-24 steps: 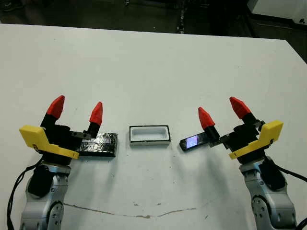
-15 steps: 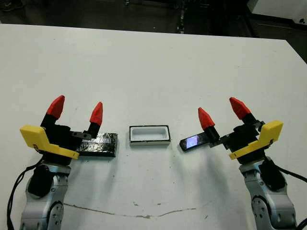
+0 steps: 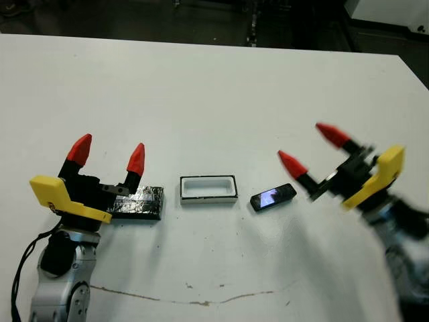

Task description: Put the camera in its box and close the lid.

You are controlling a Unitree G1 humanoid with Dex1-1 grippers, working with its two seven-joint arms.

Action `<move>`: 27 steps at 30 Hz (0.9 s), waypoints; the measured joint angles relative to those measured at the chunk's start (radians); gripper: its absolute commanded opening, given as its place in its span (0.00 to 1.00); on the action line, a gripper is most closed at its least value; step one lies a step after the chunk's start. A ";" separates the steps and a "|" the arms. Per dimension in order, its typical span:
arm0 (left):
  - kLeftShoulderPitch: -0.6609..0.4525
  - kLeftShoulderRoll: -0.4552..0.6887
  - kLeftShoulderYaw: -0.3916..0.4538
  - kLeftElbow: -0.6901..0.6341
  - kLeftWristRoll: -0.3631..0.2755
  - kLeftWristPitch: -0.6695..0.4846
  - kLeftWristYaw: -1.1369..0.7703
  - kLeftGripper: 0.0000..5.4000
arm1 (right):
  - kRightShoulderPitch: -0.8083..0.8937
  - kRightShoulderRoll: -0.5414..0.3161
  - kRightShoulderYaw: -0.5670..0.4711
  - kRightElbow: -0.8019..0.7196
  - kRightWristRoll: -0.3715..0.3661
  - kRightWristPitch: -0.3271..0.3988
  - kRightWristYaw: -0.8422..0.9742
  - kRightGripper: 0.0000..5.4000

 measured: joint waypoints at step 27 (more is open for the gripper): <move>-0.009 -0.001 -0.006 -0.010 0.020 0.007 0.026 1.00 | -0.649 -0.155 0.503 0.566 -0.374 -0.201 0.827 1.00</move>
